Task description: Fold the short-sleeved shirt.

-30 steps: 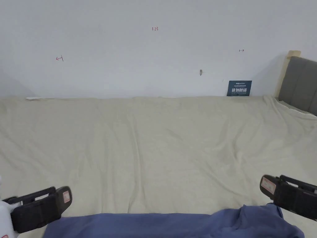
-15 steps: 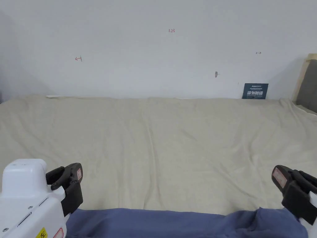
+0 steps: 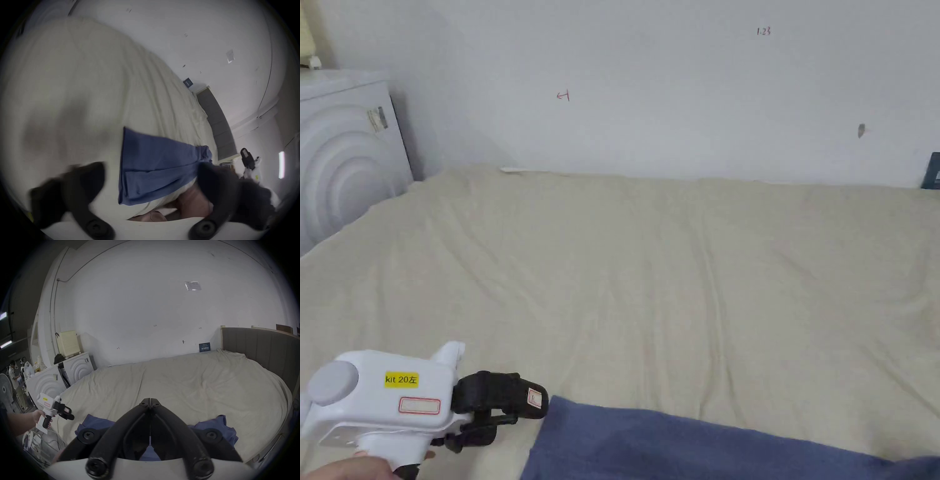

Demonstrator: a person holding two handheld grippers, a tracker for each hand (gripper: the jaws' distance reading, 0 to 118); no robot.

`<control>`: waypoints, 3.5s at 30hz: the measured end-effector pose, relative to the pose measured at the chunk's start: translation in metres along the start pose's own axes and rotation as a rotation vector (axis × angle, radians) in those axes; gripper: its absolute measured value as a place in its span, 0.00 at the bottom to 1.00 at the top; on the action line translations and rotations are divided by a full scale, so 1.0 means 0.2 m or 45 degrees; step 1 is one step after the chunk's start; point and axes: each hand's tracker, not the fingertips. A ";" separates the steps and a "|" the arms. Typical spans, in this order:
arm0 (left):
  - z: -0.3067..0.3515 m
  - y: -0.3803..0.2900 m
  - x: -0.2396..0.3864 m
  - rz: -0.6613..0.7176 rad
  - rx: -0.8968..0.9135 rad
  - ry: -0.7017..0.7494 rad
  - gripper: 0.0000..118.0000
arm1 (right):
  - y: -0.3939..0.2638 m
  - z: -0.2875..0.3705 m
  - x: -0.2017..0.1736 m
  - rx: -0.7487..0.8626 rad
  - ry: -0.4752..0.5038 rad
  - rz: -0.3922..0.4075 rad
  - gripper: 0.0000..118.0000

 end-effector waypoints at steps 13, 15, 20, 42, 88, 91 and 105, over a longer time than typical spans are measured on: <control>-0.34 0.08 -0.24 0.331 -0.193 -0.541 1.00 | -0.08 -0.18 0.00 -0.168 -0.018 -0.029 0.00; -0.38 0.07 -0.18 0.308 -0.197 -0.529 1.00 | -0.09 -0.21 0.00 -0.189 -0.004 -0.053 0.00; -0.40 0.10 -0.12 0.212 -0.160 -0.367 1.00 | -0.12 -0.23 0.00 -0.224 0.014 -0.061 0.00; -0.33 -0.04 0.45 -0.488 -0.107 0.781 0.06 | -0.11 -0.16 0.15 -0.203 0.002 -0.142 0.00; -1.30 -0.46 1.16 -0.619 -0.499 0.387 0.02 | -0.21 -0.07 0.32 -0.232 0.080 -0.318 0.00; -1.24 -0.49 1.21 -0.660 -0.417 0.308 0.02 | -0.21 -0.07 0.33 -0.230 0.077 -0.315 0.00; -0.41 -0.15 0.73 -0.215 -0.009 0.023 0.02 | -0.16 -0.04 0.21 -0.203 0.084 -0.231 0.00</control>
